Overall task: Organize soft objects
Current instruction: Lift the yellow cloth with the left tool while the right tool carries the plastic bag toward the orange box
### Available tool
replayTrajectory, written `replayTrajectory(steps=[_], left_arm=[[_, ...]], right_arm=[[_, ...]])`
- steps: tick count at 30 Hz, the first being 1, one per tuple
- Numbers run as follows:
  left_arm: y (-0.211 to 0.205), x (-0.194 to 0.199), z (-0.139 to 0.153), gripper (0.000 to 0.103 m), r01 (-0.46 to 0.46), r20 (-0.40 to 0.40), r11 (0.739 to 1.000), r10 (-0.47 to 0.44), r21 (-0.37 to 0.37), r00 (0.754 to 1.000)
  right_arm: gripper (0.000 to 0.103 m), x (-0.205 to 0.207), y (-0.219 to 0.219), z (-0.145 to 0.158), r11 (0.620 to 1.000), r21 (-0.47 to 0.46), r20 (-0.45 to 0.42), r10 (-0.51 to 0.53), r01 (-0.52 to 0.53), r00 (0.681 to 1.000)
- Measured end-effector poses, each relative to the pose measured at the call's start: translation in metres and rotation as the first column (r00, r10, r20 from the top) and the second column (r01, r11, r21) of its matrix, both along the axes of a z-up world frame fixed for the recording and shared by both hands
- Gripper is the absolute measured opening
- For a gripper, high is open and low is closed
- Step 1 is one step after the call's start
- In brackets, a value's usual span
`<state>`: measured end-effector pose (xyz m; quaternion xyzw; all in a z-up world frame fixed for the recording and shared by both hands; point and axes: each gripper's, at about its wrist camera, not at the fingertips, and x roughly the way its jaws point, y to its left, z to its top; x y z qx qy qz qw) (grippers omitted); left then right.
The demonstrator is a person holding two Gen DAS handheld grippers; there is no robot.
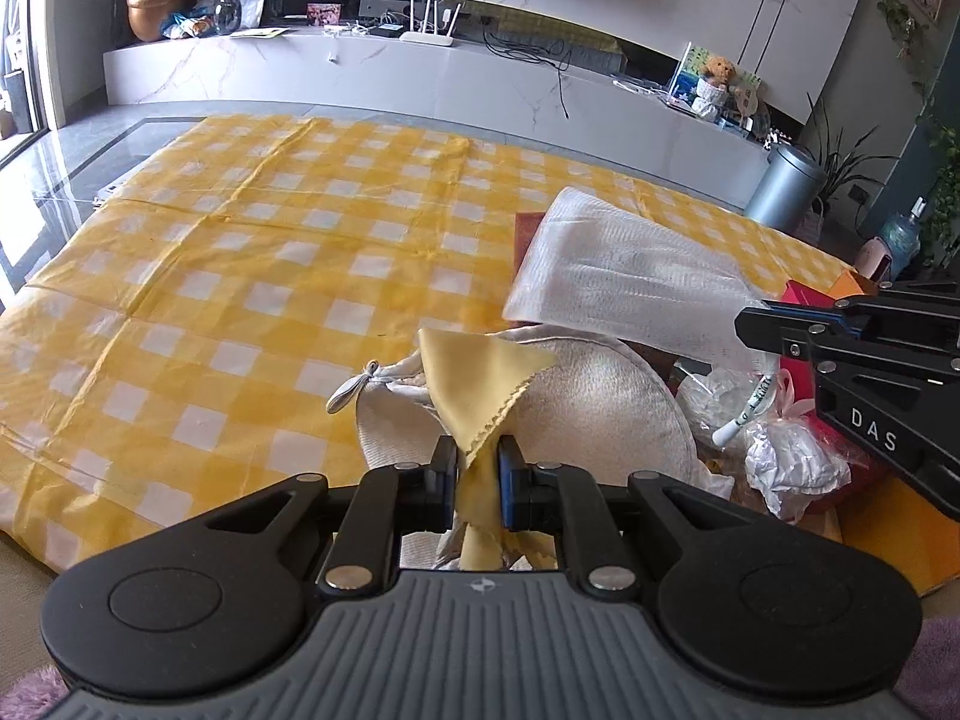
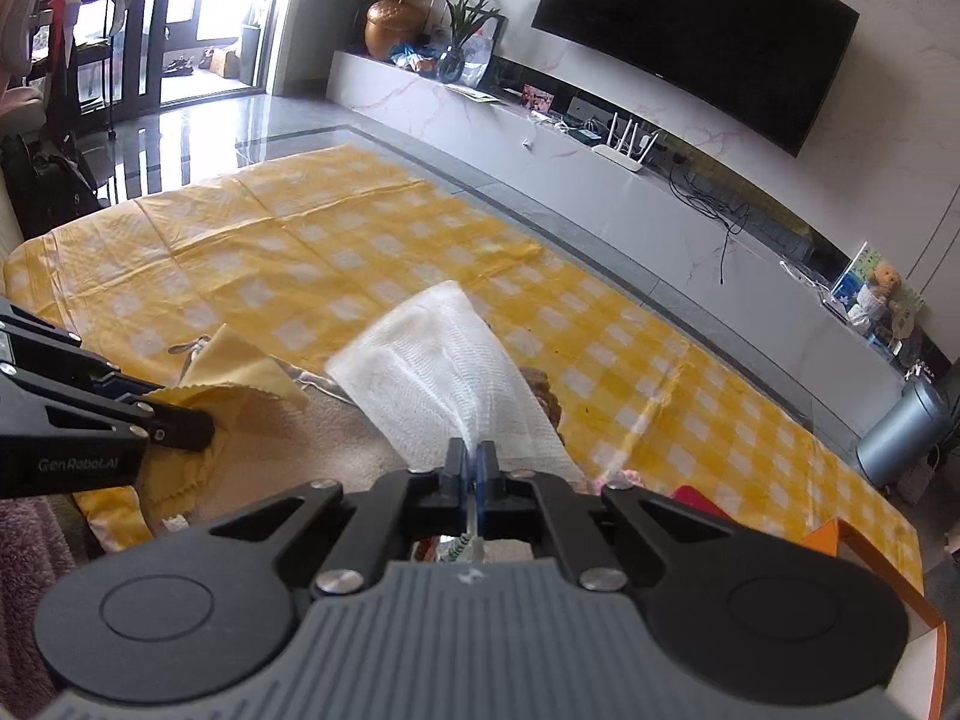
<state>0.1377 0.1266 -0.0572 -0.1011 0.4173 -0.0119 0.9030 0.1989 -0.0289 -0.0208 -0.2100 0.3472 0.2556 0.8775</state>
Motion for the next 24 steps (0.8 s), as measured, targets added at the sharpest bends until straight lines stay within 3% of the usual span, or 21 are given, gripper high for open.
replayTrajectory(steps=[5, 10, 17, 24], left_arm=[[-0.004, -0.004, -0.006, 0.015, 0.028, -0.008, 0.999, -0.029, -0.023, 1.0], [0.003, -0.011, -0.002, 0.015, 0.035, -0.004, 0.999, -0.035, -0.03, 0.999], [0.02, -0.02, 0.011, 0.003, -0.002, 0.011, 0.999, 0.002, -0.033, 1.0], [0.008, -0.03, 0.022, 0.001, 0.048, 0.043, 0.999, -0.047, -0.02, 0.998]], right_arm=[[0.0, -0.018, -0.003, -0.003, 0.987, 0.153, -0.145, -0.026, 0.048, 0.989], [0.0, -0.033, 0.009, -0.044, 0.983, 0.126, -0.239, -0.099, 0.132, 0.966], [0.0, -0.039, 0.006, -0.073, 0.981, 0.089, -0.27, -0.144, 0.173, 0.952], [0.0, -0.048, 0.002, -0.055, 0.978, 0.121, -0.222, -0.137, 0.167, 0.965]])
